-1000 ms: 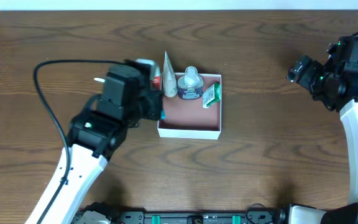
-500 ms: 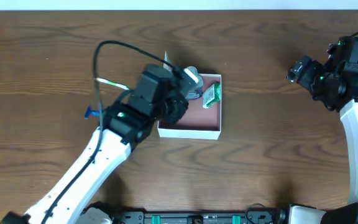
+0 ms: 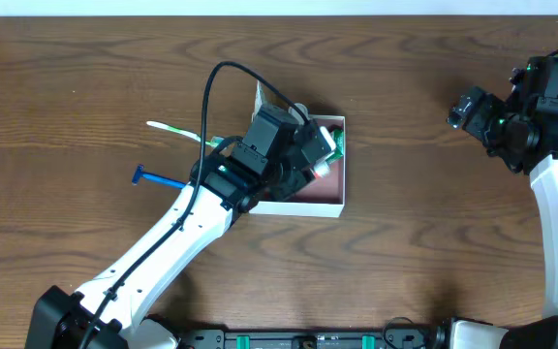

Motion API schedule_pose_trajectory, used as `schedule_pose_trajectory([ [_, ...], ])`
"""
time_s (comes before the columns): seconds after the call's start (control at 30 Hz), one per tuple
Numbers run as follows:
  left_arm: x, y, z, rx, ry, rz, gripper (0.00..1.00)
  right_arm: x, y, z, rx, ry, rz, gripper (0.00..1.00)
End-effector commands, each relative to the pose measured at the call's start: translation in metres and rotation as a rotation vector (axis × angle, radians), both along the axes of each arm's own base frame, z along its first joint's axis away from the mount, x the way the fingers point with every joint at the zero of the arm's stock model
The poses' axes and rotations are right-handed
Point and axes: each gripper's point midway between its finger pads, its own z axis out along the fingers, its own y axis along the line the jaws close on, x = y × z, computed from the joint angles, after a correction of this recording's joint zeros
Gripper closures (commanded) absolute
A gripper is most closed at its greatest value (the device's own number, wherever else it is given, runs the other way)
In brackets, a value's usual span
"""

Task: Pack container
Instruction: 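Carry the toothpaste tube with the left gripper over the box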

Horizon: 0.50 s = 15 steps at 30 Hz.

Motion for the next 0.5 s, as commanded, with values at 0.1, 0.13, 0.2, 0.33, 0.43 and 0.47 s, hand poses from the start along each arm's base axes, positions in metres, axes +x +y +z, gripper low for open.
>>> schedule_pose_trajectory([
  [0.1, 0.003, -0.002, 0.006, 0.002, -0.027, -0.010, 0.08, 0.001, -0.003, 0.003, -0.009, -0.006, 0.000, 0.01],
  [0.13, 0.003, -0.002, 0.007, 0.001, -0.028, -0.010, 0.07, 0.001, -0.003, 0.003, -0.009, -0.007, 0.000, 0.01],
  [0.2, 0.002, -0.002, 0.012, -0.007, -0.038, -0.011, 0.05, 0.001, -0.003, 0.003, -0.009, -0.007, 0.000, 0.01],
  [0.33, -0.011, -0.006, 0.049, -0.127, -0.055, 0.047, 0.02, 0.001, -0.003, 0.003, -0.009, -0.007, 0.000, 0.01],
  [0.43, -0.026, 0.001, 0.091, -0.300, -0.024, 0.178, 0.02, 0.001, -0.003, 0.003, -0.009, -0.007, 0.000, 0.01],
  [0.47, -0.033, 0.006, 0.103, -0.346, -0.012, 0.214, 0.02, 0.001, -0.003, 0.003, -0.009, -0.007, 0.000, 0.01],
])
